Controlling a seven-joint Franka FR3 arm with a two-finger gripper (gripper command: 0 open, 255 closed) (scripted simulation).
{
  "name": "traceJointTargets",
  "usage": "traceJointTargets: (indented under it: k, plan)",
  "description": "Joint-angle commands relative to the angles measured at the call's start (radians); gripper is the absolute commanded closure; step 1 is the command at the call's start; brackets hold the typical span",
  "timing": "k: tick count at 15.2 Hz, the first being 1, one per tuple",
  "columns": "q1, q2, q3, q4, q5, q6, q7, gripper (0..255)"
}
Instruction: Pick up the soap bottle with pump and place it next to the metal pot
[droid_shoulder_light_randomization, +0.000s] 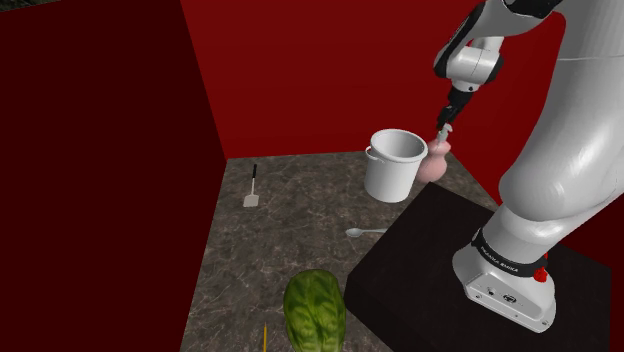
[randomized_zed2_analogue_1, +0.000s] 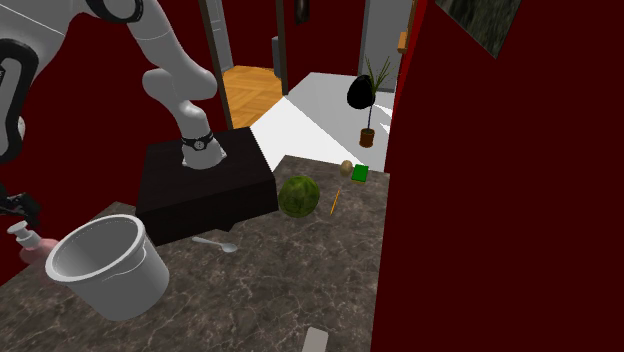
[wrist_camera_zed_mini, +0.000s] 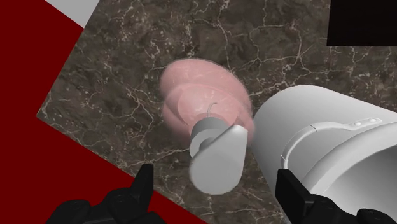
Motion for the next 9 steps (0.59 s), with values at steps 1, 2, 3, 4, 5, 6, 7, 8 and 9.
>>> traceJointTargets:
  k: [1, 2, 3, 4, 5, 6, 7, 8, 9]
  plan:
    - [0.024, -0.053, -0.03, 0.001, -0.053, -0.043, 0.039, 0]
    - [0.032, -0.076, -0.041, 0.002, -0.076, -0.063, 0.054, 0]
    - [0.032, -0.076, -0.041, 0.002, -0.077, -0.063, 0.054, 0]
    - [0.032, -0.076, -0.04, 0.002, -0.077, -0.063, 0.054, 0]
    - [0.032, -0.076, -0.04, 0.002, -0.077, -0.063, 0.054, 0]
    - [0.032, -0.076, -0.04, 0.002, -0.077, -0.063, 0.054, 0]
    - [0.032, -0.076, -0.04, 0.002, -0.077, -0.063, 0.054, 0]
    - [0.032, -0.076, -0.04, 0.002, -0.077, -0.063, 0.054, 0]
    - [0.032, -0.076, -0.04, 0.002, -0.077, -0.063, 0.054, 0]
